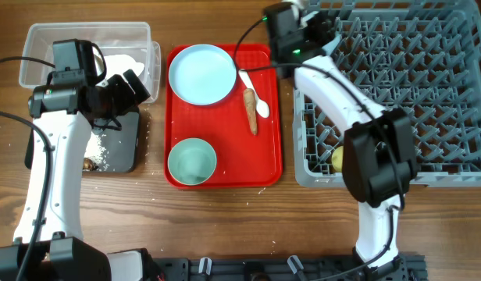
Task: Sort waste into correct bins and load items into the dishwasher rack
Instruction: 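Grasp the teal bowl with the right gripper and place it in the rack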
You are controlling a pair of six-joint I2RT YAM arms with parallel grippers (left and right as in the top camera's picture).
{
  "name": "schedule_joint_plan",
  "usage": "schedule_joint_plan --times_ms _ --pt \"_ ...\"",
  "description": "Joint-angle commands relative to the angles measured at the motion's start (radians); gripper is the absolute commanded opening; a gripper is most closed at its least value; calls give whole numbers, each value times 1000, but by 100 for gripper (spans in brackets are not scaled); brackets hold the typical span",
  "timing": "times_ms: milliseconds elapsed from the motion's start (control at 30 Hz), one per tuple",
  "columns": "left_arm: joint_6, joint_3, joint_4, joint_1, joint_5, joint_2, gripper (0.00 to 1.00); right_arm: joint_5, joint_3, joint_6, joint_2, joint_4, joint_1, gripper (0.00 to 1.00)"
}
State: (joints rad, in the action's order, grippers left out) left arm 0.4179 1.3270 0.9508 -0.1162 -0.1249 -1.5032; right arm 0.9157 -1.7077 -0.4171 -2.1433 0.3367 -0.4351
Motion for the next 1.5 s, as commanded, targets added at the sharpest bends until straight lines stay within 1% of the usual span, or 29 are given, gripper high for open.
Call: schedule_joint_plan --times_ms 0,33,100,167,200,233,300,367,433,533,567,600,633,667,700,733,867,933,967,1000,1067,1200,1267,1300,1333,1367,1400,1433,1467 --pt "6 12 0 -5 -5 18 100 2 8 38 -10 -3 -58 78" --pt "6 12 0 -5 -5 18 100 3 8 67 -2 -2 -68 80" --pt "6 12 0 -5 -5 18 100 -31 8 182 64 21 -89 82" --pt "6 12 0 -5 -5 18 100 -381 8 269 190 133 -103 82" --pt "6 12 0 -5 -5 18 100 -657 8 343 248 224 -101 97" --pt "6 12 0 -5 -5 18 100 -870 8 437 280 296 -99 100" --pt "6 12 0 -5 -5 18 100 -1133 8 574 288 386 -100 100" --pt "6 12 0 -5 -5 18 100 -1285 51 765 277 446 -113 100" --pt "6 12 0 -5 -5 18 100 -1291 159 879 275 422 -151 97" --pt "6 12 0 -5 -5 18 100 -1293 337 1025 275 330 -225 86" --pt "6 12 0 -5 -5 18 100 -1291 394 1053 275 297 -277 78" --pt "6 12 0 -5 -5 18 100 -1256 418 1098 270 278 -338 72" --pt "6 12 0 -5 -5 18 100 -1225 421 1125 266 281 -360 69" --pt "6 12 0 -5 -5 18 100 -1193 420 1157 243 285 -386 63" --pt "6 12 0 -5 -5 18 100 -1209 418 1169 212 285 -379 57" --pt "6 12 0 -5 -5 18 100 -1266 410 1168 163 286 -353 54" --pt "6 12 0 -5 -5 18 100 -1302 387 1154 127 298 -327 38" --pt "6 12 0 -5 -5 18 100 -1302 385 1153 127 302 -324 23" --pt "5 12 0 -5 -5 18 100 -1303 376 1152 127 312 -320 8" --pt "6 12 0 -5 -5 18 100 -1302 353 1149 128 335 -315 4" --pt "6 12 0 -5 -5 18 100 -1239 298 1106 155 406 -296 4" --pt "6 12 0 -5 -5 18 100 -906 132 1070 301 663 -212 4" --pt "6 12 0 -5 -5 18 100 -575 36 1075 423 853 -127 4" --pt "6 12 0 -5 -5 18 100 -432 30 1075 470 880 -99 4" --pt "6 12 0 -5 -5 18 100 -231 30 1075 517 887 -72 4" --pt "6 12 0 -5 -5 18 100 -32 31 1074 546 873 -57 4" --pt "6 12 0 -5 -5 18 100 116 31 1065 554 846 -49 4" --pt "6 12 0 -5 -5 18 100 178 31 976 552 809 -48 4" --pt "6 12 0 -5 -5 18 100 184 32 733 525 713 -48 4"
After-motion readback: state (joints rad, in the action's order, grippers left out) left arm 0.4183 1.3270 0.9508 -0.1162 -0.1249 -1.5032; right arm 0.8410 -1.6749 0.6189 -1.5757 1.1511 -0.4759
